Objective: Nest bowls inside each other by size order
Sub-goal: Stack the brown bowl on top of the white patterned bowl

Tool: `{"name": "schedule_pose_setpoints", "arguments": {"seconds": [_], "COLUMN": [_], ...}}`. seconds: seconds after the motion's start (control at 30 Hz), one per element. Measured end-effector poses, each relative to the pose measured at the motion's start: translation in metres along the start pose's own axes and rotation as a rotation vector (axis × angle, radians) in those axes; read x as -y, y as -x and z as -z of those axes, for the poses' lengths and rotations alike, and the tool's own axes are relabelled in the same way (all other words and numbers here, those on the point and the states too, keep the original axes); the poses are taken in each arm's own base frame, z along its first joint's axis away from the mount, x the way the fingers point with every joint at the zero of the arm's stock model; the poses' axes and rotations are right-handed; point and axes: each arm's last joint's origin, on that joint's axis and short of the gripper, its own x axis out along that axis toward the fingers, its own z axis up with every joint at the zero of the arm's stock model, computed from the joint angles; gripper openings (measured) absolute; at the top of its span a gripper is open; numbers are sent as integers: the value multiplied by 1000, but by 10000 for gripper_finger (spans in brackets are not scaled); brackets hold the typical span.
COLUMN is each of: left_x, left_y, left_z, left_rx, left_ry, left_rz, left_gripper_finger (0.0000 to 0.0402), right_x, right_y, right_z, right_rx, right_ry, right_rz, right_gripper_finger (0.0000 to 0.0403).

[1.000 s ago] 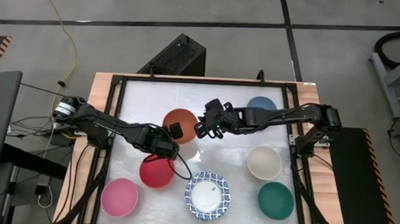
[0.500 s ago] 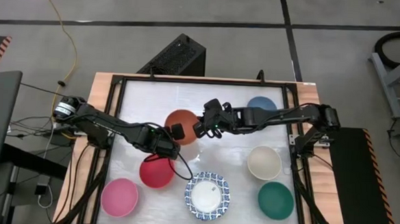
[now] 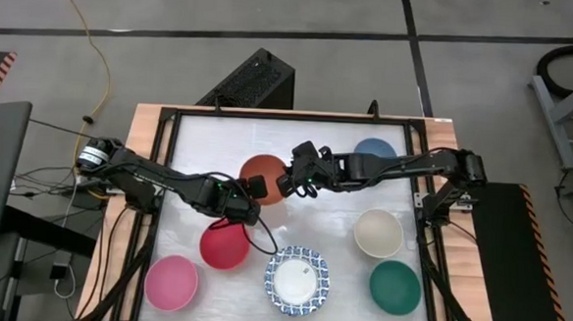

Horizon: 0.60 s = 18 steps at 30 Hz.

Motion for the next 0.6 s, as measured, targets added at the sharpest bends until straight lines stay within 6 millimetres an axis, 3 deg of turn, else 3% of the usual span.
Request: {"name": "schedule_pose_setpoints", "arguments": {"seconds": [0.6], "left_x": [-10], "left_y": [-1], "left_z": [2], "left_rx": [-65], "left_ry": [-108], "left_rz": [-81], "left_gripper_finger": [0], "right_x": [7], "right_y": [-1], "right_z": [4], "right_rx": [-53], "right_ry": [3], "right_rz": [53], "right_gripper_finger": [162]}}
